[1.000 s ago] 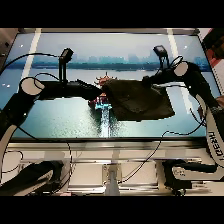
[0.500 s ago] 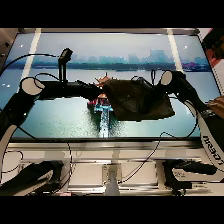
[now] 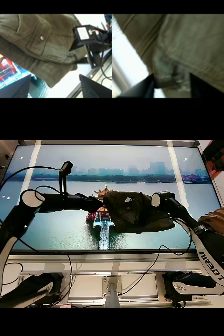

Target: Fold the clothes and pants, and hang the long-sleeved shirts on hangers.

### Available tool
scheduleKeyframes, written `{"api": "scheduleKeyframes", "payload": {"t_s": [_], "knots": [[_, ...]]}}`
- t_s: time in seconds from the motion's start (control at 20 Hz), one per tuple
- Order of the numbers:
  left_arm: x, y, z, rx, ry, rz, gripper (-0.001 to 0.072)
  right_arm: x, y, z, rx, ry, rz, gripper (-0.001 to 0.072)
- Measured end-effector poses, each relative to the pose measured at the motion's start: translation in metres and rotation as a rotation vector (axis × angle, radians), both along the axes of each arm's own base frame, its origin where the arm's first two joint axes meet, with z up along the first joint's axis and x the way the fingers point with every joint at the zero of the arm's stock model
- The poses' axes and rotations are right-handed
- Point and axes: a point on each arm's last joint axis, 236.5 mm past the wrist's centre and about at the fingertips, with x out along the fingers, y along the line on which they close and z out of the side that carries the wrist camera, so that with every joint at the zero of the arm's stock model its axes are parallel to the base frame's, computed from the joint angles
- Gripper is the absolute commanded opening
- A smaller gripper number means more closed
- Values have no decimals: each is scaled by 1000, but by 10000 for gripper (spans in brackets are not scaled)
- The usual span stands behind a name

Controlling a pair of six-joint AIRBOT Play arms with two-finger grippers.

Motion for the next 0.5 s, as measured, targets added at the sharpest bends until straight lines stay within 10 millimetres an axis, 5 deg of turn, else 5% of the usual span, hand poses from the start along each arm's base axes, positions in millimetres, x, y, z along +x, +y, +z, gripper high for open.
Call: {"api": "scheduleKeyframes", "payload": {"t_s": [0.15, 0.5], "knots": [[-5, 2, -17, 18, 33, -1, 698, 16, 2, 0, 4, -72, -10, 15], [-29, 6, -69, 23, 174, 12, 697, 65, -6, 23, -13, -247, -135, 15]]}}
